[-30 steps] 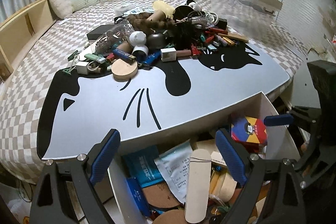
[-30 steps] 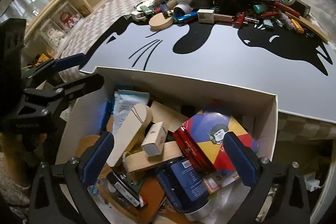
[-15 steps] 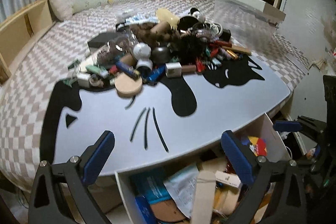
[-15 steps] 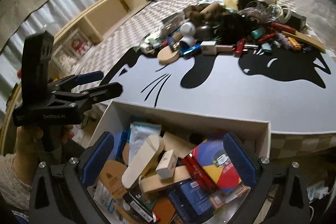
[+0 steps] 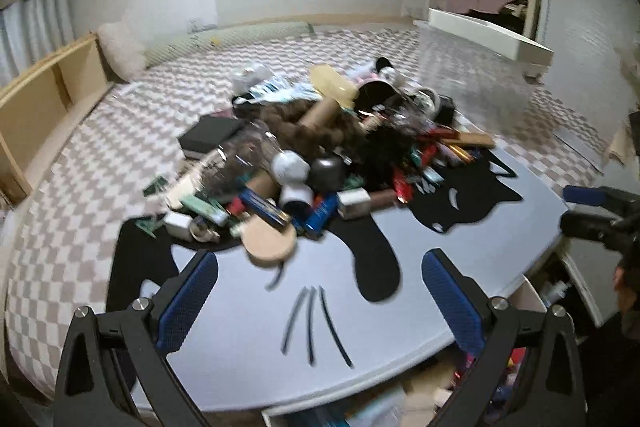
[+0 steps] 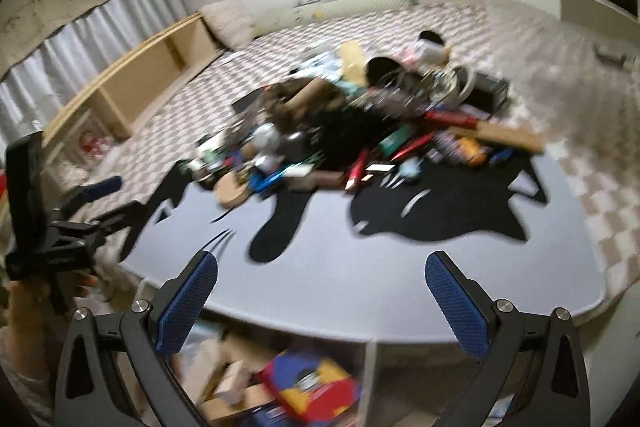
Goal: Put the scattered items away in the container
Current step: 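Move both grippers back over the heap of items on the mat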
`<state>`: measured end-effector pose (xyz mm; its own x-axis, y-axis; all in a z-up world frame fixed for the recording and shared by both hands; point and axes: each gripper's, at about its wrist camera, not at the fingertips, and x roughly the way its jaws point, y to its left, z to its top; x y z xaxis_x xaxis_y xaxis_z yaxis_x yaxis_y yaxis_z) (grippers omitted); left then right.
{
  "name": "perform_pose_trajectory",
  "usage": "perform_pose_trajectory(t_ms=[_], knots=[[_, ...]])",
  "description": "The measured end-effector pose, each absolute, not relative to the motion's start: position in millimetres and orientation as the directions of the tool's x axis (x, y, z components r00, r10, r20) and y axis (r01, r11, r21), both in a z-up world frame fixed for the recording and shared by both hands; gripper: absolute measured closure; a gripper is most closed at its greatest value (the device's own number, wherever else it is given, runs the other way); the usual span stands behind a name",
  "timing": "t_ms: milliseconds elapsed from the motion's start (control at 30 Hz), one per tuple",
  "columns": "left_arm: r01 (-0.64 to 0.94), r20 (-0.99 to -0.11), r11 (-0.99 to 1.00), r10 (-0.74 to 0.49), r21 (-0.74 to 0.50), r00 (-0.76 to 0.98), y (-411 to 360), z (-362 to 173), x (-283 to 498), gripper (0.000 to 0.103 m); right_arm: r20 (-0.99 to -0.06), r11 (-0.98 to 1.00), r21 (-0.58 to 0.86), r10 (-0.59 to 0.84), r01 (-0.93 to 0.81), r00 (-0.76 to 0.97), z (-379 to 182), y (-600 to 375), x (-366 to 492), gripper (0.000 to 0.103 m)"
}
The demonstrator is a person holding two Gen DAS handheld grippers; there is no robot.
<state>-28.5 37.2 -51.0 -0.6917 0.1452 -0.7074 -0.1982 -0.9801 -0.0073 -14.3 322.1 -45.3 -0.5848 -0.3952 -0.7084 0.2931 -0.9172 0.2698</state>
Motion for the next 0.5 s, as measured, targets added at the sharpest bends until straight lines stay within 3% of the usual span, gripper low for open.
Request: perform_pose_trajectory(t_ms=[500], knots=[[-0.077, -0.783, -0.997, 0.026, 0.028, -0.622, 19.8, -97.6, -105.8, 0.000, -0.774, -0.965, 0.120, -0.239, 0.234, -0.586, -72.9, 330.3, -82.1, 0.000]])
